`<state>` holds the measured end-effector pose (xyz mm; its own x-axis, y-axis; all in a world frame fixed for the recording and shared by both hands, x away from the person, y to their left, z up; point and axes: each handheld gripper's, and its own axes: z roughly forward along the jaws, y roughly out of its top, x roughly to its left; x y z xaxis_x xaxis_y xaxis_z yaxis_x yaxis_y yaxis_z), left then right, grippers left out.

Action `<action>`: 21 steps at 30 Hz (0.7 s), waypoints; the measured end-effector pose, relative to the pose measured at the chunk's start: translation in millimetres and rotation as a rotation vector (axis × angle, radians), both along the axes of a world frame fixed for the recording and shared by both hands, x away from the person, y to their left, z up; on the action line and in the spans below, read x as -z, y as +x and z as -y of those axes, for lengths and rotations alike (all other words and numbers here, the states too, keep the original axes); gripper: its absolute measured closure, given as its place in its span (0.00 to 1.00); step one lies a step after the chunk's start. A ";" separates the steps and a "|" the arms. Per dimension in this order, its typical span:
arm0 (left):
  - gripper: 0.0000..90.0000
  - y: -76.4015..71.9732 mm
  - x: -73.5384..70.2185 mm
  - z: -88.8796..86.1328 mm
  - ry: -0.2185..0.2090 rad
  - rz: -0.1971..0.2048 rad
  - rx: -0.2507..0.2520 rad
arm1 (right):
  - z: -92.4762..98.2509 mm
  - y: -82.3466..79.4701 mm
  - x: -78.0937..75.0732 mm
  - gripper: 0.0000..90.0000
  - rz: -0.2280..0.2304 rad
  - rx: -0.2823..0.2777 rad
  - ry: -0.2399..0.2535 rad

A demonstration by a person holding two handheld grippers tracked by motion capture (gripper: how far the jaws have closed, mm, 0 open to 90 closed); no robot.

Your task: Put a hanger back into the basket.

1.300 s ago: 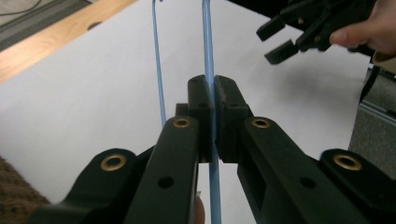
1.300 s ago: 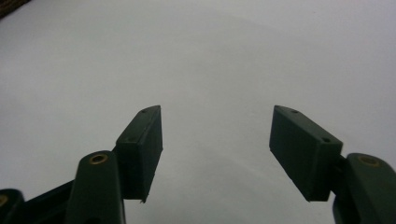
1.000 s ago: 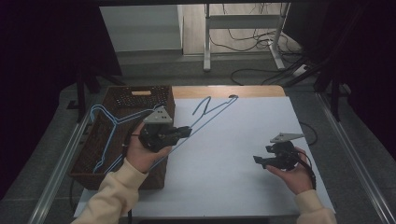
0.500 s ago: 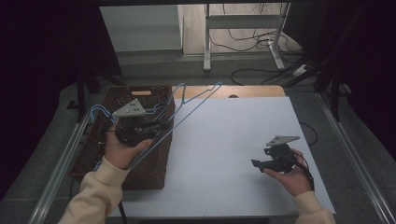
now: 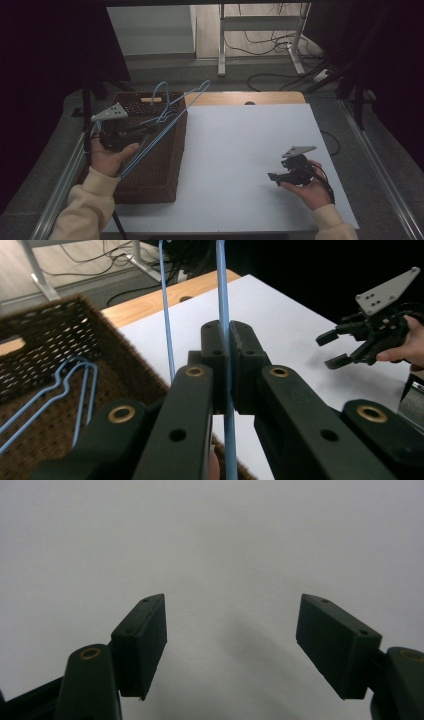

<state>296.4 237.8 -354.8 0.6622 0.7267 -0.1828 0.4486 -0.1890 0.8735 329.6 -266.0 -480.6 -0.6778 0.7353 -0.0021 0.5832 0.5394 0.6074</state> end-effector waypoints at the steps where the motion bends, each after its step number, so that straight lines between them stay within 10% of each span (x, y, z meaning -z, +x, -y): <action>1: 0.96 -0.1 1.5 -3.1 -0.004 -0.004 -0.005 | 0.1 0.0 0.2 0.32 0.000 0.000 -0.002; 21: 0.96 -3.8 29.8 -60.3 0.007 -0.053 -0.089 | -1.5 -0.6 1.1 0.32 -0.007 -0.001 -0.010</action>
<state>292.7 298.1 -384.6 0.5841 0.7838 -0.2109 0.5098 -0.1522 0.8467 329.0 -264.6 -481.7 -0.6789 0.7343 -0.0050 0.5865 0.5463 0.5980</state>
